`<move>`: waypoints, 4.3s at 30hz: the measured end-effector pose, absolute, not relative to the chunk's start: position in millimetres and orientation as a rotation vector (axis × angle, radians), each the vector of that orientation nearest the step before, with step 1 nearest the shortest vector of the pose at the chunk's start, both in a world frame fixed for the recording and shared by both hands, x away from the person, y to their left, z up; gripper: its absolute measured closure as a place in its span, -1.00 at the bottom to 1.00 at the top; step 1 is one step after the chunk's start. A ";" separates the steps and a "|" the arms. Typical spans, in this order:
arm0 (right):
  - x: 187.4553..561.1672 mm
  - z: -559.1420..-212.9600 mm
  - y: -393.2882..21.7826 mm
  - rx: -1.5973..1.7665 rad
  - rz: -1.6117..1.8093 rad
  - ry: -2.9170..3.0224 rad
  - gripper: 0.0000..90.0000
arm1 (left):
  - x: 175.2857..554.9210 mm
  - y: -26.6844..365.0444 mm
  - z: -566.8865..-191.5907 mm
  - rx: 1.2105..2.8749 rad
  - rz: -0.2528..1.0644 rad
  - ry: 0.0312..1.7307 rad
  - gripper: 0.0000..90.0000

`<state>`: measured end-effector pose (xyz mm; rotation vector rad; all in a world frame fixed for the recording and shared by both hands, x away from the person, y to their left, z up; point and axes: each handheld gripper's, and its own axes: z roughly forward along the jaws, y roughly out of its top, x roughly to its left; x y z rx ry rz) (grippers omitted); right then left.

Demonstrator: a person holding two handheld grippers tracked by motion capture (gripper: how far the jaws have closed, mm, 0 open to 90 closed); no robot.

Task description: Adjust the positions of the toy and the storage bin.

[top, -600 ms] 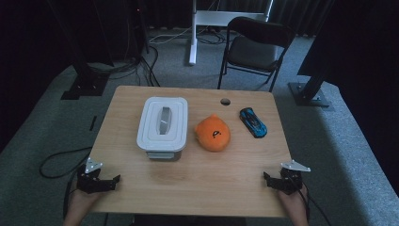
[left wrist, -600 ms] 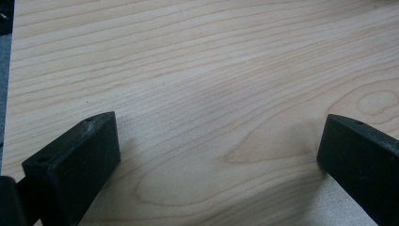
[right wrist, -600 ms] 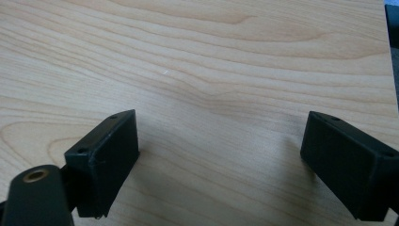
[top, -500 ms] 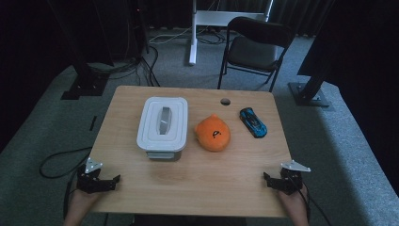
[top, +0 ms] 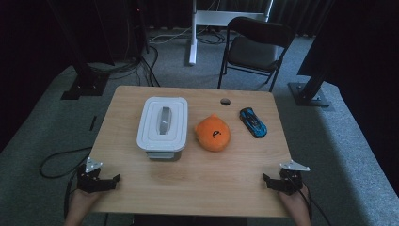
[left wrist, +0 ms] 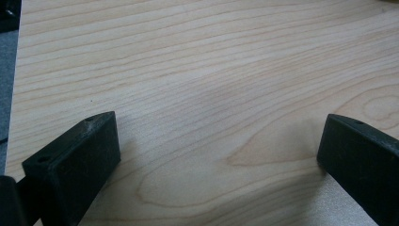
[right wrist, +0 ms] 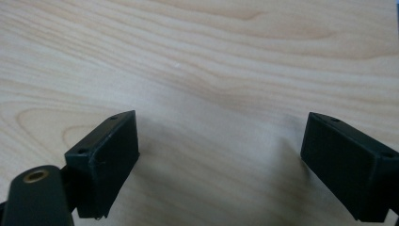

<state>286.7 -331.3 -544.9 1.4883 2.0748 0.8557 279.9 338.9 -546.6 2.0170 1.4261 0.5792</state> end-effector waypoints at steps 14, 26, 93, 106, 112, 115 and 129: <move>315.6 -528.9 -328.6 1.483 0.946 2.033 -0.76 | 279.7 339.6 -546.7 2.015 0.582 1.427 -0.99; 351.9 -513.6 -319.8 1.448 0.991 2.030 -0.76 | 279.8 340.3 -546.6 2.020 0.579 1.421 -0.99; 507.1 -533.3 -300.3 1.573 0.777 2.139 -0.72 | 279.1 340.0 -546.6 2.010 0.584 1.439 -0.99; 502.5 -534.4 -299.1 1.571 0.751 2.140 -0.52 | 279.1 340.0 -546.6 2.009 0.584 1.439 -0.99; 497.3 -533.4 -299.9 1.593 0.755 2.135 -0.50 | 279.1 340.1 -546.6 2.010 0.583 1.438 -0.99; 492.6 -532.8 -299.9 1.601 0.749 2.131 -0.50 | 279.1 340.6 -546.5 2.014 0.581 1.433 -0.99; 450.2 -523.4 -308.3 1.663 0.778 2.067 -0.49 | 280.4 341.0 -546.6 2.013 0.581 1.430 -0.99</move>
